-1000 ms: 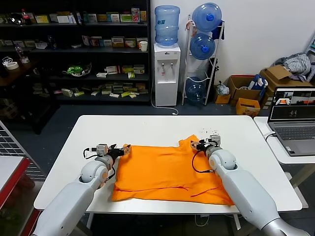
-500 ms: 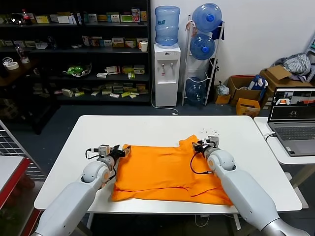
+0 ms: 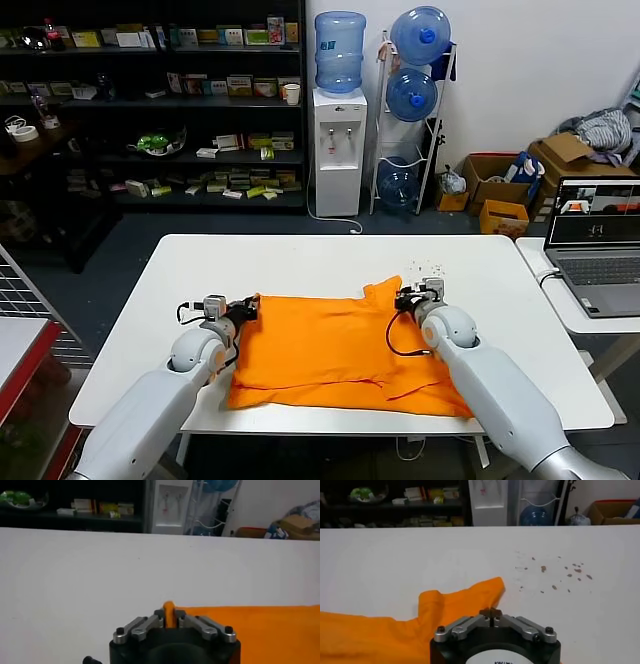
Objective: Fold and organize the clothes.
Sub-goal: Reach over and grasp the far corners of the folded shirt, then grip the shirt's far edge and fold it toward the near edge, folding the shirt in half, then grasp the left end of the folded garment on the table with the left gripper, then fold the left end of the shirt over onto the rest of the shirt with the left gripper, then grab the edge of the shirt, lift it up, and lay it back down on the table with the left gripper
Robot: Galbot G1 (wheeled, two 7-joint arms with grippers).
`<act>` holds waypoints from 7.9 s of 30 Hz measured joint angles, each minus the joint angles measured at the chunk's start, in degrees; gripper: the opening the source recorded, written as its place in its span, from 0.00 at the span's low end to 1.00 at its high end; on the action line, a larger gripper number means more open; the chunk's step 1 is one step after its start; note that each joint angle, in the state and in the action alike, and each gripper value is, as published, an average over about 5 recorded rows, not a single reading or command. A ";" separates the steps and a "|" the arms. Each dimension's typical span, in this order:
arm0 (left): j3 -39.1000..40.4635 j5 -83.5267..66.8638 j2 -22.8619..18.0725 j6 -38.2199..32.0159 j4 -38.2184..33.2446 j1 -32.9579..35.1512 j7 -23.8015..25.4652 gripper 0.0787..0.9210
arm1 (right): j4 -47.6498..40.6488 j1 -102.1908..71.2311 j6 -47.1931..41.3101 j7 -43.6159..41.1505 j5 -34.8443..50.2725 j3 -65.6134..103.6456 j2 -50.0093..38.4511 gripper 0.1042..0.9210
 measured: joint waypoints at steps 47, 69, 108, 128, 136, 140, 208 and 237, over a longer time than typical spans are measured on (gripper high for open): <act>-8.05 3.89 10.07 -5.96 -31.16 25.76 -5.64 0.02 | 39.05 -33.60 1.58 6.34 6.94 15.82 -17.46 0.02; -9.52 6.26 9.36 -3.80 -34.38 31.66 -8.21 0.63 | 43.24 -40.26 0.98 6.79 6.44 21.40 -18.38 0.70; -8.63 0.38 6.94 -2.93 -30.01 32.39 -8.66 0.23 | 44.32 -42.63 0.61 7.38 6.41 23.36 -17.86 0.88; -10.18 4.00 7.42 -4.77 -31.54 32.01 -7.78 0.04 | 43.51 -41.12 0.73 7.27 6.27 22.15 -17.44 0.88; -14.24 3.80 10.89 -4.47 -31.58 33.77 -7.40 0.04 | 42.96 -39.74 0.58 7.27 6.24 20.84 -17.06 0.88; -17.61 3.63 13.42 -5.00 -30.43 35.38 -6.83 0.04 | 42.64 -39.05 0.51 7.30 6.11 20.08 -16.74 0.88; -2.86 -20.42 8.92 5.34 -41.37 21.99 -19.09 0.05 | 41.86 -38.52 -1.23 9.59 4.42 17.98 -13.53 0.88; -10.62 -15.22 20.43 4.63 -36.71 25.88 -6.53 0.88 | 41.30 -37.81 -0.90 8.63 4.10 16.85 -12.94 0.88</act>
